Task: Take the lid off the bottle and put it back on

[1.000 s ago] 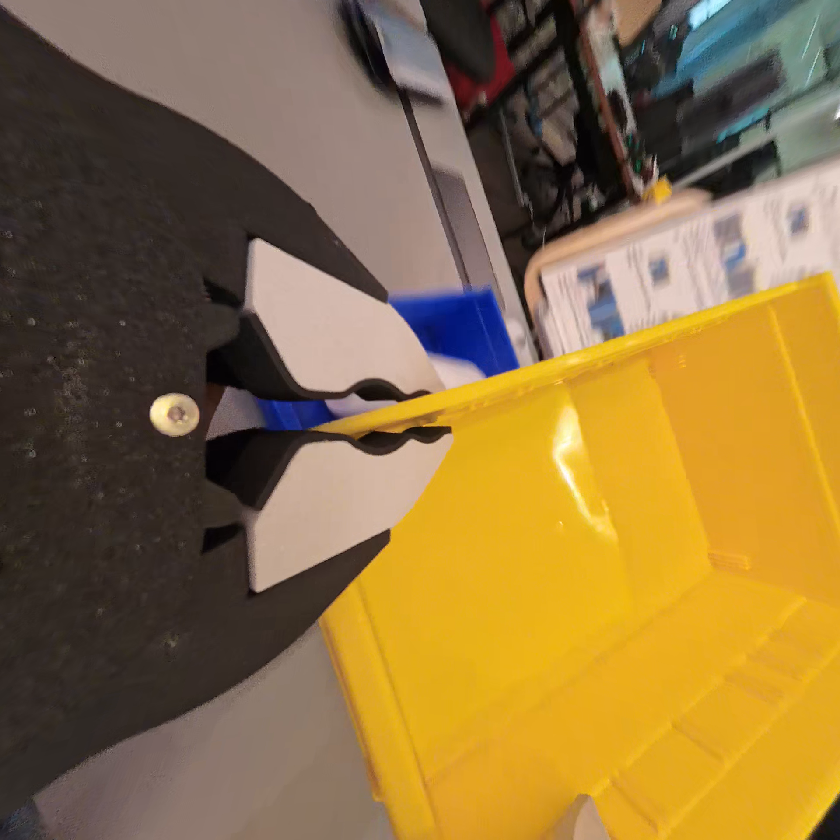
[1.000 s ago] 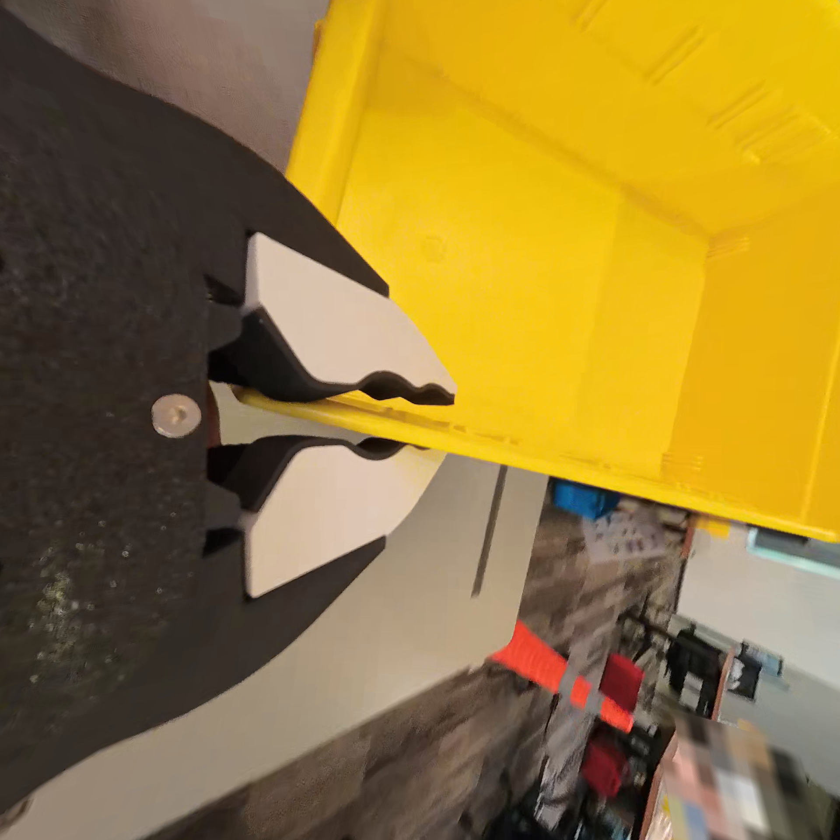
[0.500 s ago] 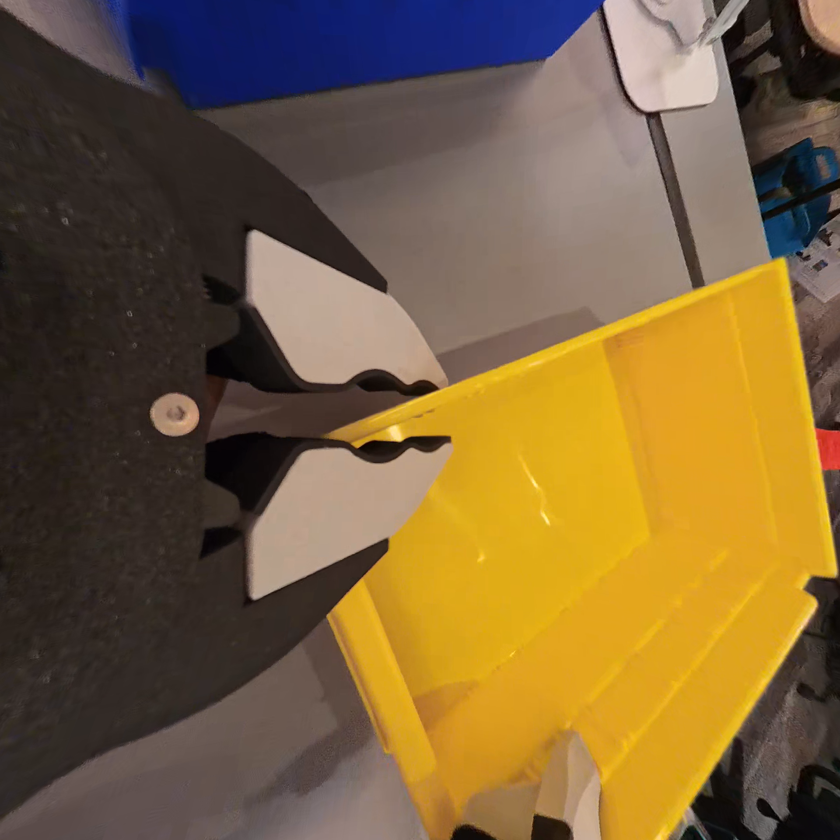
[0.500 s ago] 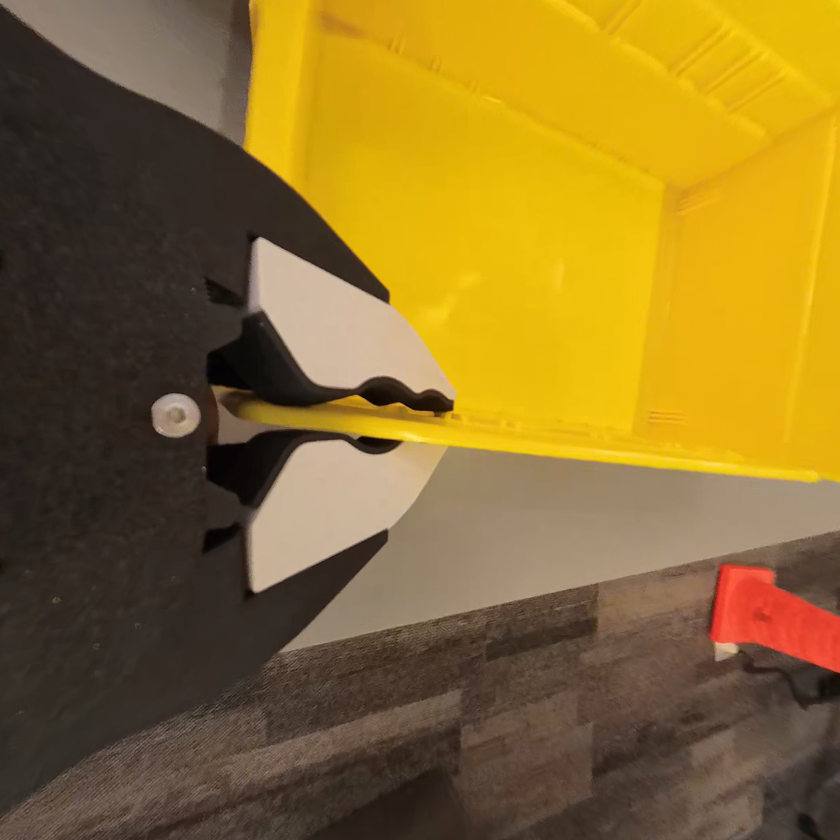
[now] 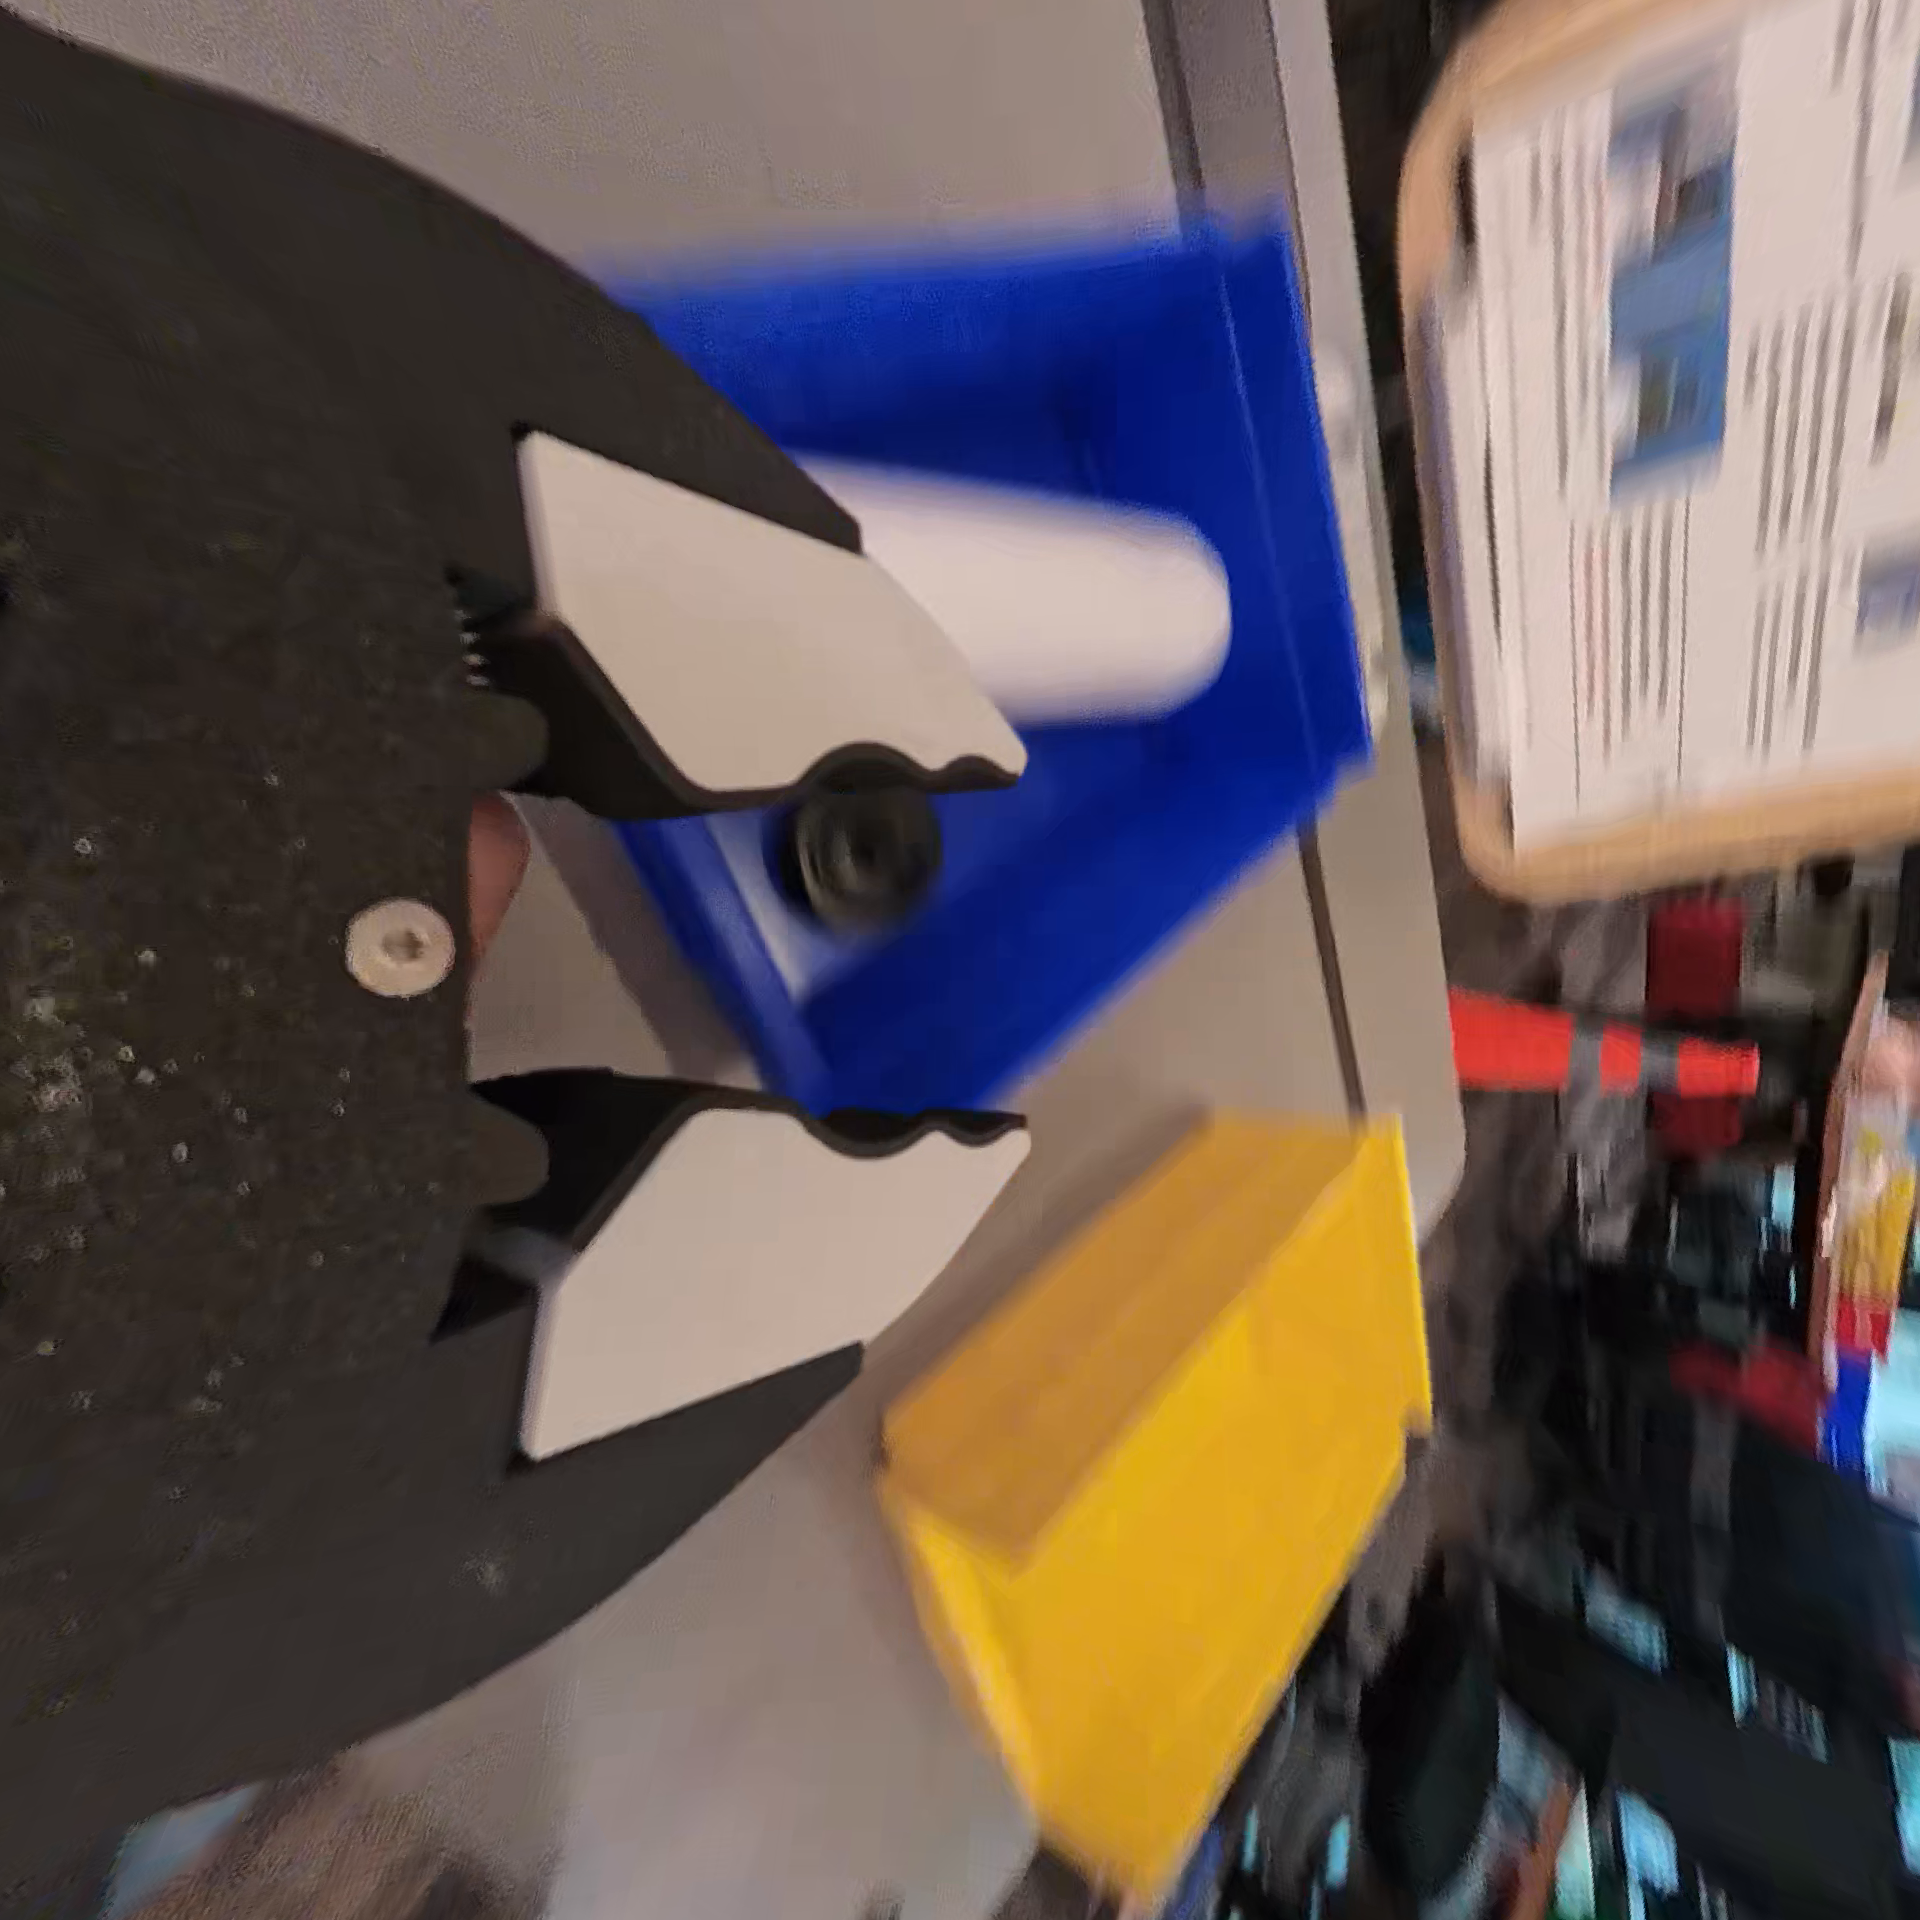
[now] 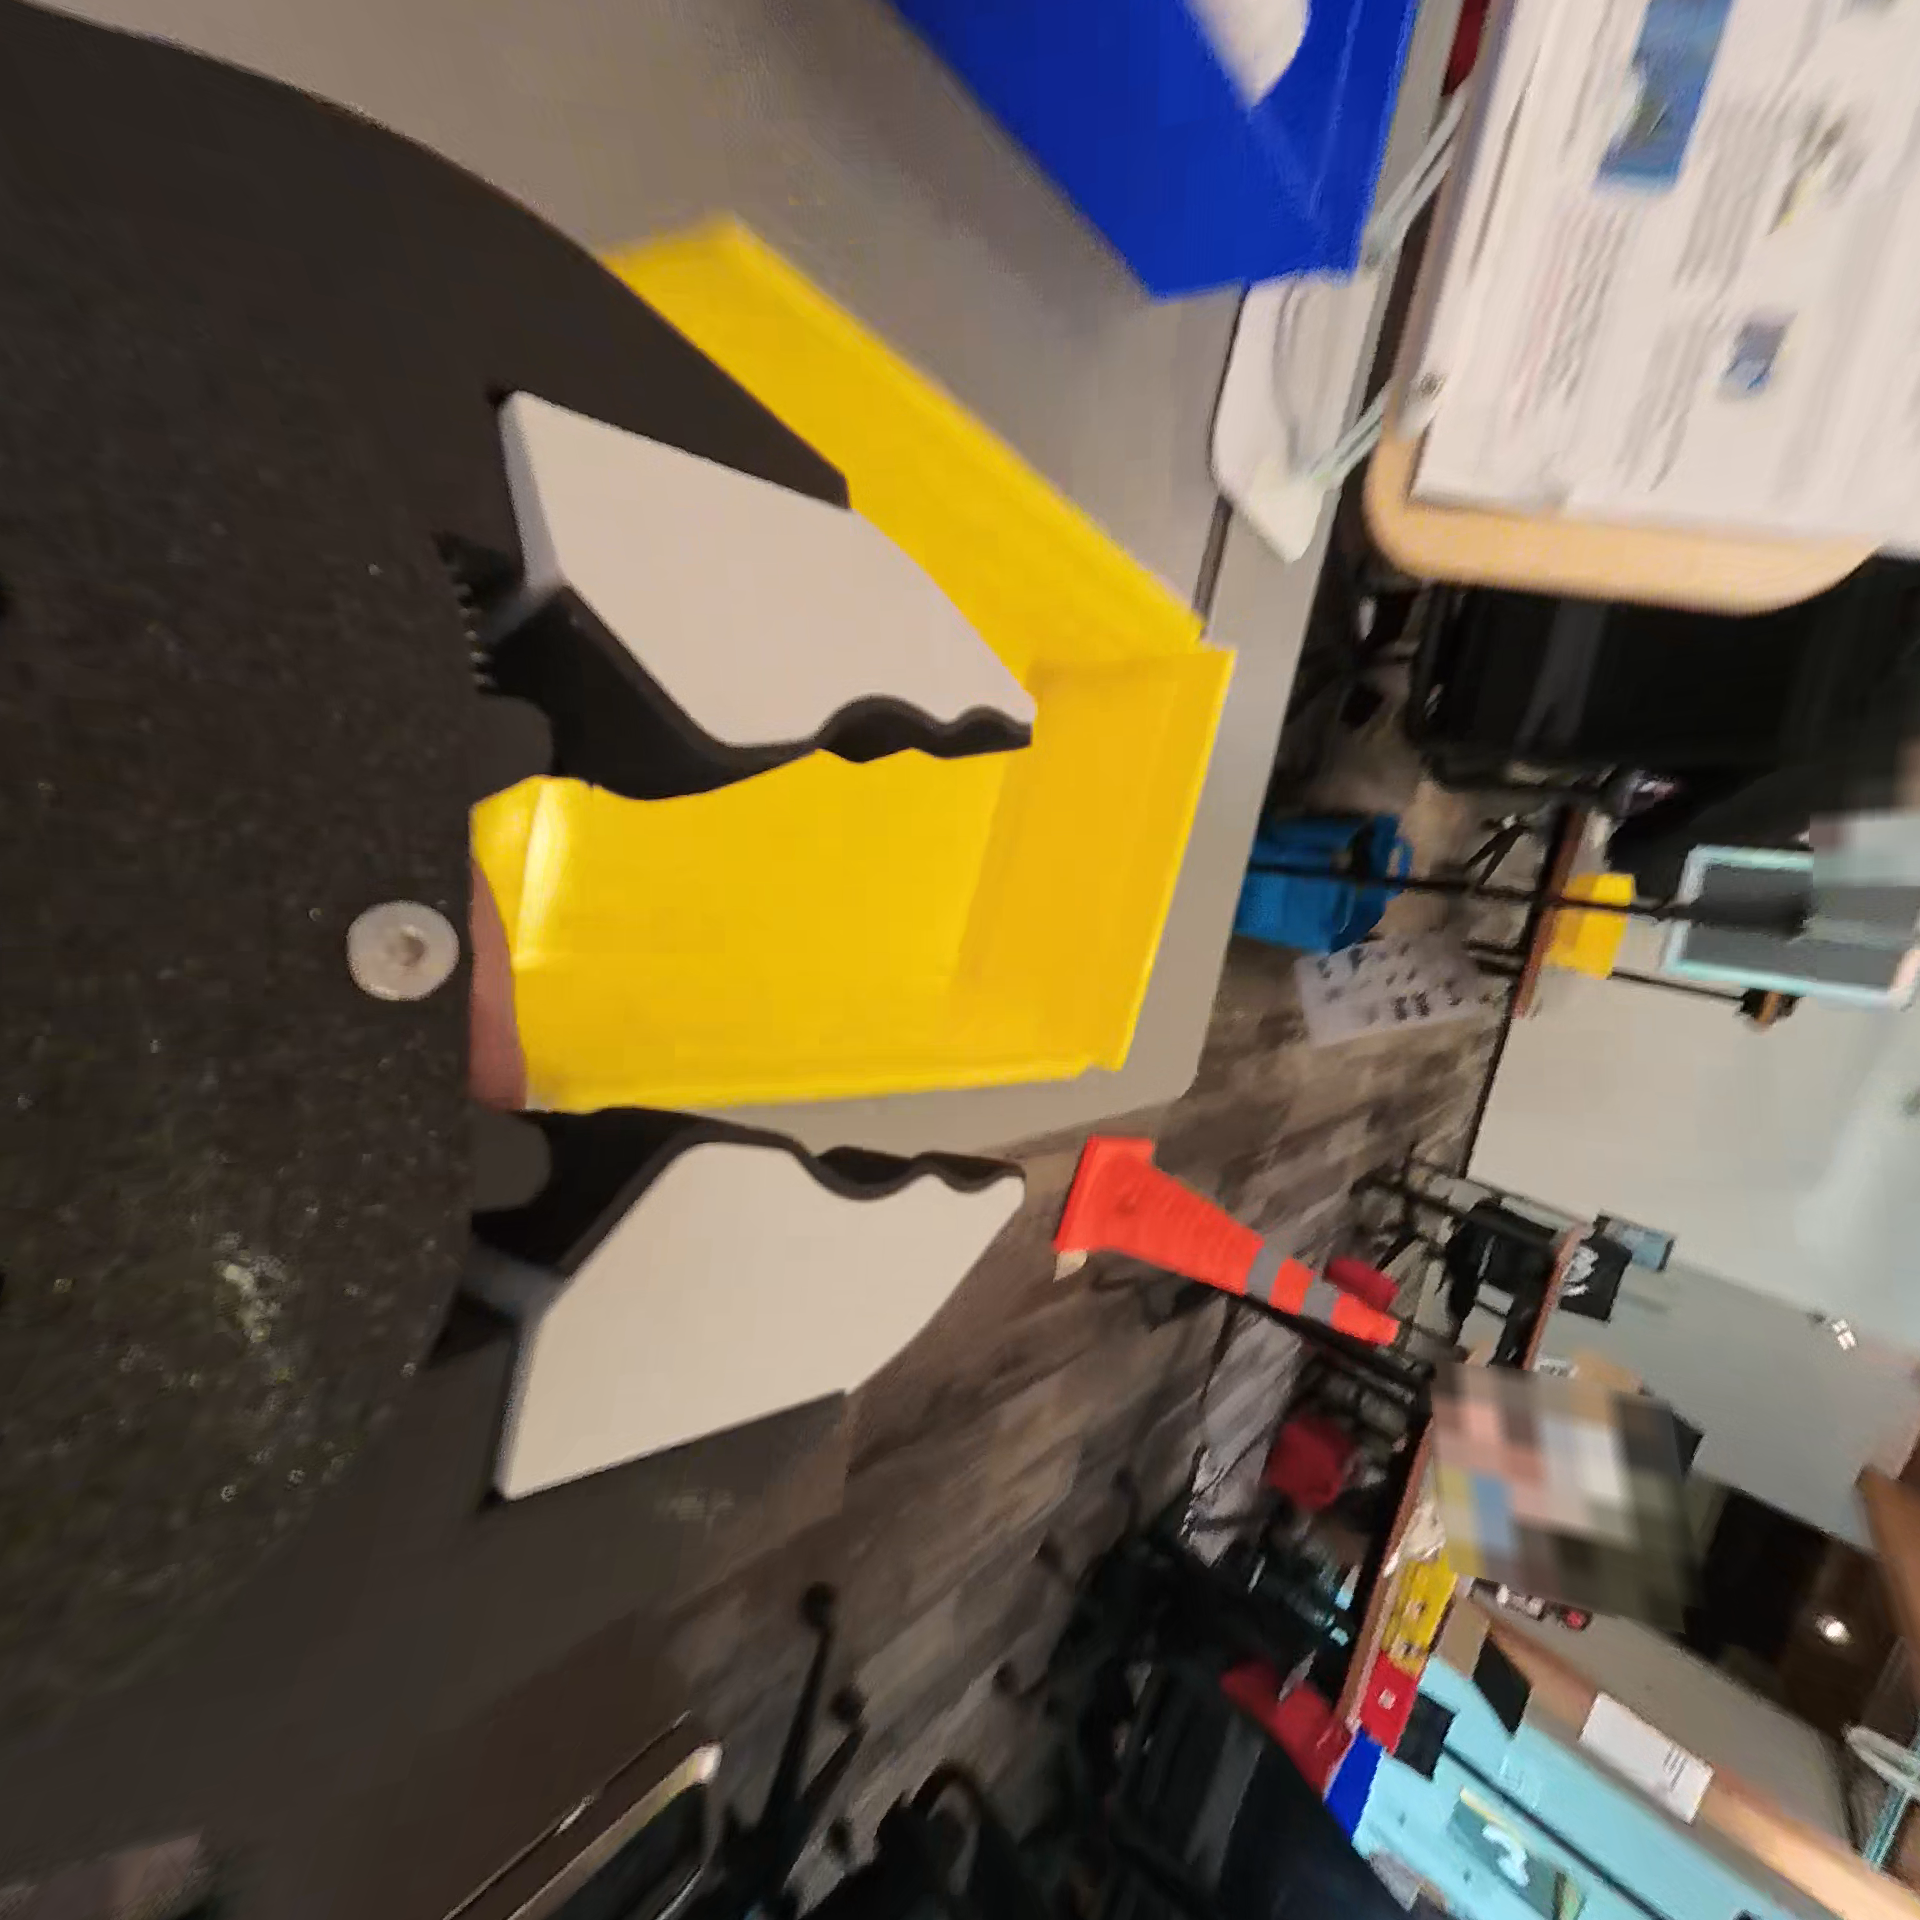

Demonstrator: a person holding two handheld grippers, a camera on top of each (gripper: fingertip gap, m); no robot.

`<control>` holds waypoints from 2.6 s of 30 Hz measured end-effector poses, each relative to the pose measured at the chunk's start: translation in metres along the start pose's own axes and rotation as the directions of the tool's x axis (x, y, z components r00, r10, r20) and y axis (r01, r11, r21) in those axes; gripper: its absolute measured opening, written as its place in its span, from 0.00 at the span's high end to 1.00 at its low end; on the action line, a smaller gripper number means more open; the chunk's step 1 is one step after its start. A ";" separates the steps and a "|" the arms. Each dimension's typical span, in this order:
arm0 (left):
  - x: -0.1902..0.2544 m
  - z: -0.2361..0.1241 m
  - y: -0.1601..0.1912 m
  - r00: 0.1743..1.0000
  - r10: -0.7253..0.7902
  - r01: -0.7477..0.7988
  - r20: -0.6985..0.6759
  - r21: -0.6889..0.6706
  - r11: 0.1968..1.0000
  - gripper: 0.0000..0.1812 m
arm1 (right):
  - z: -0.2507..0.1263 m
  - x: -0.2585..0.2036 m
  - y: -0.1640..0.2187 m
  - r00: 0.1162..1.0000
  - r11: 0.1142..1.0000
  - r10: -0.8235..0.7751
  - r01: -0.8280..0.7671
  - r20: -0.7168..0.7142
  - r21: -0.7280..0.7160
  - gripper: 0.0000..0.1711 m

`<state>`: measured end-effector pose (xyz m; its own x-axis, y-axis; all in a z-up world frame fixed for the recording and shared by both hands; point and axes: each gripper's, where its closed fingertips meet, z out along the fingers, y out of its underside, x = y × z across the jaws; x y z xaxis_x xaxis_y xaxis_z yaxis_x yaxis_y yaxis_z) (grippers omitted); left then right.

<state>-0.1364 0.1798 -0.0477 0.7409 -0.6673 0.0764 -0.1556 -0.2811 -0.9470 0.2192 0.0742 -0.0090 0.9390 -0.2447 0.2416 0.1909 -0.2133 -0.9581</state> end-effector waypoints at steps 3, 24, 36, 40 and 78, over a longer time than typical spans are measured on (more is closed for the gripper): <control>-0.094 -0.024 0.018 0.969 0.011 -0.009 0.248 -0.010 1.000 0.68 | 0.008 -0.084 -0.021 0.990 0.999 0.021 -0.025 0.143 0.027 0.60; -0.176 -0.005 0.080 0.953 -0.066 0.120 0.296 -0.166 0.979 0.98 | 0.066 -0.359 0.035 0.945 0.938 0.261 -0.199 0.197 -0.285 0.97; -0.330 -0.104 0.094 0.910 -0.057 0.139 0.411 -0.172 0.975 0.98 | 0.061 -0.537 -0.018 0.913 0.955 0.207 -0.111 0.352 -0.274 0.96; -0.357 -0.112 0.122 0.915 -0.088 0.182 0.395 -0.209 0.961 0.98 | 0.060 -0.575 -0.002 0.909 0.943 0.199 -0.076 0.367 -0.324 0.96; -0.053 -0.067 0.131 0.978 -0.194 0.177 -0.076 -0.187 0.966 0.73 | -0.061 -0.122 0.088 0.950 0.969 0.243 -0.230 0.196 -0.086 0.72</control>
<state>-0.2405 0.1320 -0.1550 0.7049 -0.6506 0.2825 -0.1413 -0.5191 -0.8429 0.1039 0.0273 -0.1129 0.9945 -0.0990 -0.0333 -0.0556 -0.2315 -0.9712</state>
